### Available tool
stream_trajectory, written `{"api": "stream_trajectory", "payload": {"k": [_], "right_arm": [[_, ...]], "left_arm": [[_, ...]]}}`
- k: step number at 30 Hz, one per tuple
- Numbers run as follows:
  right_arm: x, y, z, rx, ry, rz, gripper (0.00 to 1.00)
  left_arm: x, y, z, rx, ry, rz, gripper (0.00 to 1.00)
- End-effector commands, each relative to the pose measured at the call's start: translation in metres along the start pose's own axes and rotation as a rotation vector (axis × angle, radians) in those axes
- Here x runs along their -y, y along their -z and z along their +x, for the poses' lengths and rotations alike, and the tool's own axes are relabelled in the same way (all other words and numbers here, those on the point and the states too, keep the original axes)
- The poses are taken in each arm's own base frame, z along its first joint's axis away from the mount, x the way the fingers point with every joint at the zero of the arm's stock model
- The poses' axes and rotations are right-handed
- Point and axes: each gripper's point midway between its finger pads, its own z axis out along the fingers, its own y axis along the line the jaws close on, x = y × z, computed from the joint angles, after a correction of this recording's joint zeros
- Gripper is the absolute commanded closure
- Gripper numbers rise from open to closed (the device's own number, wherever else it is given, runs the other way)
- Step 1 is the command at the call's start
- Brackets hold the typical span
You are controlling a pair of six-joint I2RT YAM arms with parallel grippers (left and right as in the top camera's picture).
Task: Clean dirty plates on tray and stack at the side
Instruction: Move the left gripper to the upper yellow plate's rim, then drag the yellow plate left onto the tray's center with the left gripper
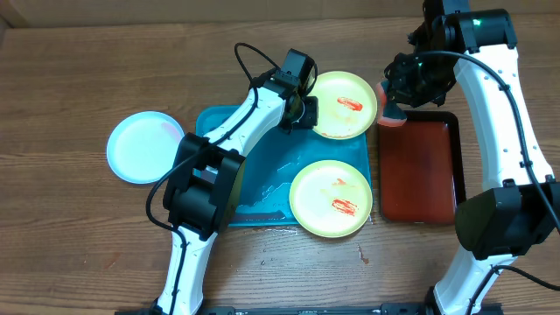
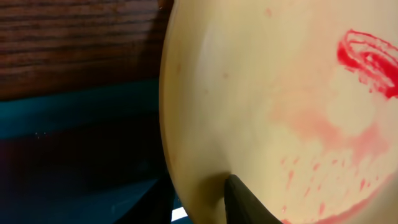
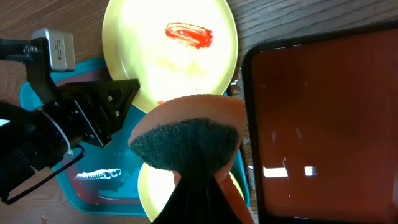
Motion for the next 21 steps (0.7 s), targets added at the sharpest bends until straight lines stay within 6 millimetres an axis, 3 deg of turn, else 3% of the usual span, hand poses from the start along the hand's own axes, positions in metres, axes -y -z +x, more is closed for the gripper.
{"api": "stream_trajectory", "payload": {"k": [1, 11, 16, 17, 21], "right_arm": [[-0.002, 0.014, -0.002, 0.04, 0.012, -0.008, 0.96], [-0.002, 0.014, -0.001, 0.035, 0.013, -0.005, 0.96], [-0.002, 0.014, -0.001, 0.036, 0.013, -0.006, 0.96], [-0.002, 0.014, -0.001, 0.036, 0.013, -0.006, 0.96], [-0.002, 0.014, -0.001, 0.037, 0.014, -0.006, 0.96]], "left_arm": [[0.0, -0.001, -0.004, 0.013, -0.027, -0.02, 0.71], [-0.002, -0.009, -0.001, 0.007, -0.026, -0.022, 0.76], [-0.007, -0.016, 0.003, -0.01, -0.02, -0.031, 0.96], [-0.009, -0.016, 0.003, -0.009, -0.018, -0.033, 0.96], [-0.031, -0.01, -0.001, -0.005, 0.01, -0.096, 0.96]]}}
